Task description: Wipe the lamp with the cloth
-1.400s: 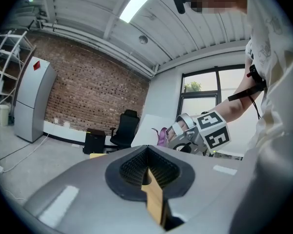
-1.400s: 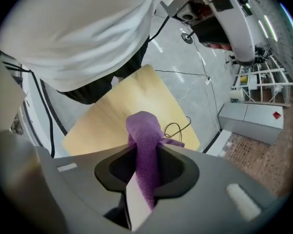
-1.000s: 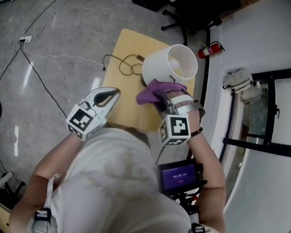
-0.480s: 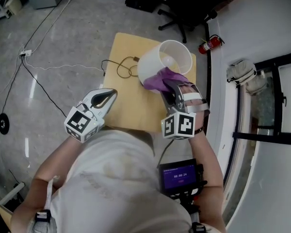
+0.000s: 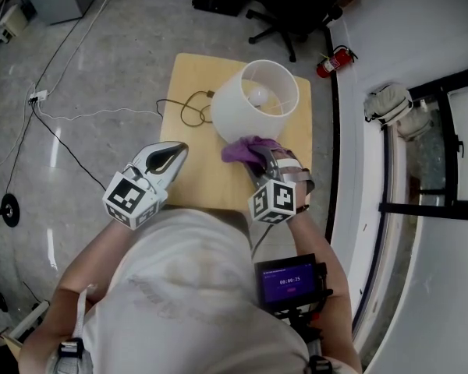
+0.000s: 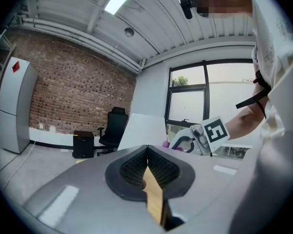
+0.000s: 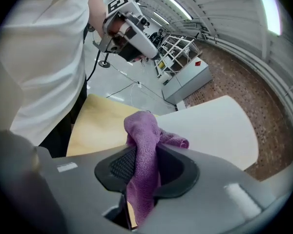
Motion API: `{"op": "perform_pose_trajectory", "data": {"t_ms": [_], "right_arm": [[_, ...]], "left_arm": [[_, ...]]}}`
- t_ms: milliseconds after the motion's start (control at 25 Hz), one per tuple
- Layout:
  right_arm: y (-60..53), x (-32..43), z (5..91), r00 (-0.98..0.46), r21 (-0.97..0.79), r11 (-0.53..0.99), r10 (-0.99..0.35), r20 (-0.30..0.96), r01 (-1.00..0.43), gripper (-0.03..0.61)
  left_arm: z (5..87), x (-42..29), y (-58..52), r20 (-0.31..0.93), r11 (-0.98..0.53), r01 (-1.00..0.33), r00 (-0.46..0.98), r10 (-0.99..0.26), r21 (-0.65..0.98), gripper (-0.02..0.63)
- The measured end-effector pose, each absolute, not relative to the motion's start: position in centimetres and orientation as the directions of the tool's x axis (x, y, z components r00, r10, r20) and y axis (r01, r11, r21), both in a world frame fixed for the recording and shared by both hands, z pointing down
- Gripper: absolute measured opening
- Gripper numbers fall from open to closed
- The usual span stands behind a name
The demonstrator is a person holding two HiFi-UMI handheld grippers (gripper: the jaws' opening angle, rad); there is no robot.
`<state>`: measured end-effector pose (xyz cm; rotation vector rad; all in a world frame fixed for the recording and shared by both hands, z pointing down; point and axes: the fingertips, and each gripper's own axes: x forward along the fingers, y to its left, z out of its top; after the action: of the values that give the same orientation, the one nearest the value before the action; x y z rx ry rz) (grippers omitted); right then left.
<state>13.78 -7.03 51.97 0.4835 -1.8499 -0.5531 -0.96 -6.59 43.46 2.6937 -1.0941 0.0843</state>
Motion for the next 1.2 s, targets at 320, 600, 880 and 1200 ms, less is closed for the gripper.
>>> {"op": "perform_pose_trajectory", "data": {"t_ms": [320, 600, 880, 1200], "right_arm": [[-5.5, 13.2, 43.9, -0.597, 0.586, 0.739, -0.645, 0.476, -0.331, 0.117], [-10.4, 16.4, 36.5, -0.522, 0.485, 0.561, -0.821, 0.229, -0.67, 0.118], [-11.6, 20.6, 43.1, -0.441, 0.239, 0.5, -0.859, 0.26, -0.833, 0.118], [-10.0, 23.0, 52.7, -0.369, 0.106, 0.478, -0.785, 0.498, -0.872, 0.121]], "left_arm": [[43.5, -0.1, -7.1, 0.142, -0.695, -0.691, 0.722, -0.677, 0.201, 0.002], [43.2, 0.9, -7.3, 0.139, -0.712, -0.675, 0.737, -0.661, 0.193, 0.002], [43.4, 0.8, -7.3, 0.152, -0.707, -0.68, 0.733, -0.663, 0.193, 0.002], [43.0, 1.4, -7.5, 0.149, -0.722, -0.666, 0.746, -0.649, 0.188, 0.002]]}}
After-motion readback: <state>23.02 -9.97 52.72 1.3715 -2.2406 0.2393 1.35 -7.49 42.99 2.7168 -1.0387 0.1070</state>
